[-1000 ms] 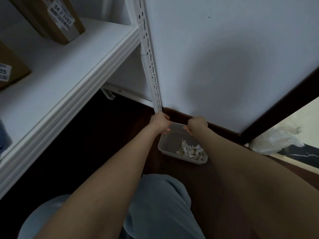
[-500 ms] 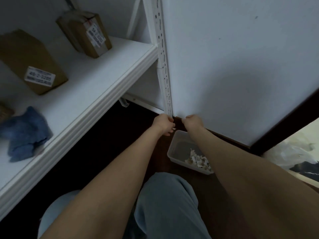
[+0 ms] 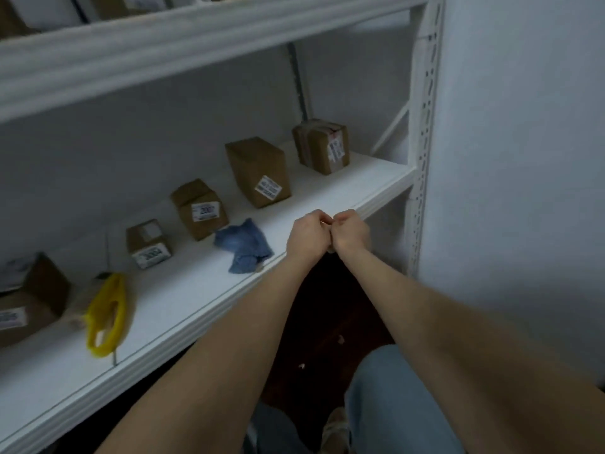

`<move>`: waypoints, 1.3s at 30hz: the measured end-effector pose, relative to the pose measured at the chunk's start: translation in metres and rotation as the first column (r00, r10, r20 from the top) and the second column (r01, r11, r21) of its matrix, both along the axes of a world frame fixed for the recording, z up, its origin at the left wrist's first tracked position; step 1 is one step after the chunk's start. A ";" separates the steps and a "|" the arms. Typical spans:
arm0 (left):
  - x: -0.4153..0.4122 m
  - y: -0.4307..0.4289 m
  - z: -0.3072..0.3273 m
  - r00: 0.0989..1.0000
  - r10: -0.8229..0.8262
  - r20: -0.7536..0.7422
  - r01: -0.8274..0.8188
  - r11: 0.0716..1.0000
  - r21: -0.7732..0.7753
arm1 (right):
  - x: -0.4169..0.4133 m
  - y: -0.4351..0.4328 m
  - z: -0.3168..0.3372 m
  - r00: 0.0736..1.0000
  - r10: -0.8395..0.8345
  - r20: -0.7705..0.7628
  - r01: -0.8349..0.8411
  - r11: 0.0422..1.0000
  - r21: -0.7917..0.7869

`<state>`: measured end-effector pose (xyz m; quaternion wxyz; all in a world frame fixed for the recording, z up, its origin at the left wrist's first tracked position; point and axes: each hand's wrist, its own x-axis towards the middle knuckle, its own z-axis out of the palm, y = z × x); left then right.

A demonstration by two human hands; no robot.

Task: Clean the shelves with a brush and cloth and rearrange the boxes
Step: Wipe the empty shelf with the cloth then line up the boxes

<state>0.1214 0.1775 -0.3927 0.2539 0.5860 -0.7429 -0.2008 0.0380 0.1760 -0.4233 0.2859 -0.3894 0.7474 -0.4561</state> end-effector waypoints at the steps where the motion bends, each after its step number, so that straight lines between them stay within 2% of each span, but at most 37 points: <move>1: 0.010 0.000 0.005 1.000 0.018 0.018 -0.017 1.000 -0.025 | 0.011 -0.002 0.004 0.999 0.034 -0.028 -0.034 0.999 -0.025; 3: 0.048 0.002 0.017 0.995 0.086 0.051 -0.082 0.994 -0.078 | 0.046 -0.005 0.016 0.982 0.140 -0.126 -0.150 0.986 -0.073; 5: 0.089 0.004 0.026 0.983 0.165 0.081 -0.152 0.978 -0.144 | 0.081 -0.007 0.023 0.924 0.285 -0.253 -0.306 0.951 -0.045; 8: 0.158 0.013 0.035 0.933 0.297 0.202 -0.248 0.940 -0.236 | 0.132 -0.010 0.026 0.752 0.520 -0.405 -0.501 0.850 0.161; 10: 0.202 0.020 0.041 0.845 0.429 0.318 -0.369 0.900 -0.232 | 0.161 -0.011 0.028 0.593 0.654 -0.469 -0.585 0.751 0.307; 12: 0.243 0.027 0.046 0.738 0.524 0.425 -0.509 0.846 -0.161 | 0.185 -0.006 0.032 0.546 0.711 -0.444 -0.633 0.697 0.337; 14: 0.275 0.033 0.045 0.672 0.553 0.493 -0.621 0.783 -0.032 | 0.204 0.005 0.034 0.532 0.728 -0.431 -0.684 0.671 0.288; 16: 0.293 0.039 0.041 0.664 0.512 0.545 -0.662 0.741 0.111 | 0.219 0.018 0.034 0.501 0.744 -0.443 -0.733 0.636 0.239; 18: 0.296 0.043 0.036 0.654 0.472 0.592 -0.669 0.726 0.160 | 0.227 0.028 0.032 0.486 0.743 -0.460 -0.758 0.621 0.202; 22: 0.292 0.049 0.038 0.636 0.466 0.615 -0.671 0.728 0.141 | 0.216 0.036 0.030 0.549 0.706 -0.448 -0.718 0.672 0.179; 27: 0.283 0.048 0.036 0.721 0.353 0.596 -0.561 0.802 0.203 | 0.165 0.018 0.031 0.624 0.564 -0.541 -0.514 0.818 0.259; 30: 0.274 0.041 0.034 0.765 0.246 0.595 -0.448 0.867 0.217 | 0.137 0.003 0.031 0.599 0.498 -0.627 -0.311 0.867 0.390; 34: 0.261 0.025 0.031 0.796 0.139 0.589 -0.325 0.919 0.223 | 0.109 -0.011 0.032 0.609 0.498 -0.617 -0.165 0.841 0.516; 37: 0.253 0.013 0.027 0.803 0.118 0.584 -0.291 0.933 0.212 | 0.113 -0.017 0.042 0.538 0.498 -0.680 -0.157 0.852 0.500; 39: 0.249 0.007 0.027 0.817 0.113 0.565 -0.281 0.934 0.220 | 0.135 -0.014 0.045 0.500 0.528 -0.687 -0.259 0.848 0.463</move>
